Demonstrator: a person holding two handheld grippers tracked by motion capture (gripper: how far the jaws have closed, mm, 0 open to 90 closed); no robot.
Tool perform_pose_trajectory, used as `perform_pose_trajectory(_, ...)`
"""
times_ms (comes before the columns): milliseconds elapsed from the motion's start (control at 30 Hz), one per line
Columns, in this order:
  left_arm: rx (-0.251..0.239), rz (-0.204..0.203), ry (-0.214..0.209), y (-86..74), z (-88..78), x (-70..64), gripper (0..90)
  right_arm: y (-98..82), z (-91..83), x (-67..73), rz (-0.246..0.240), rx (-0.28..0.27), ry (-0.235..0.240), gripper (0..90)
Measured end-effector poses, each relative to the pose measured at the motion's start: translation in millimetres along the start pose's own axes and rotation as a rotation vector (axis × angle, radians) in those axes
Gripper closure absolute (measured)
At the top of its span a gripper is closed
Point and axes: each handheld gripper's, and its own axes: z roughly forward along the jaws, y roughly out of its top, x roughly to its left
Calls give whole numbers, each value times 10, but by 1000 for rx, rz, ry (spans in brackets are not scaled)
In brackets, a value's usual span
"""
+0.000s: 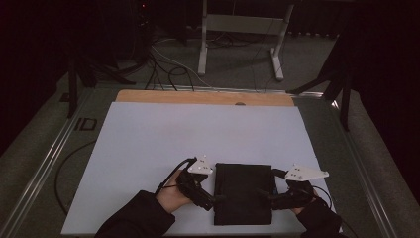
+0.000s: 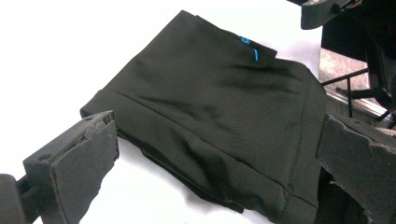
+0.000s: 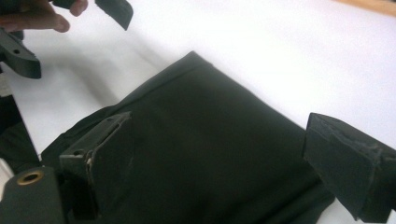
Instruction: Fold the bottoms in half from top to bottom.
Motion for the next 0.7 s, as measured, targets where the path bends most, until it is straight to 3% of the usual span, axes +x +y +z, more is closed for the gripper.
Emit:
perform_pose_trajectory(300,-3,-13,39,30,30,13,8,28,-24,-30,-3,8,-81,96)
perform_pose_trajectory(367,-6,-3,28,24,47,28,8,23,-26,-29,-11,2,-103,108)
perform_pose_trajectory(500,5,-1,90,22,64,47,7,11,-13,-41,-27,3,-134,105)
perform_pose_trajectory(700,-5,-43,159,17,91,83,7,-40,42,-76,-30,28,-183,102)
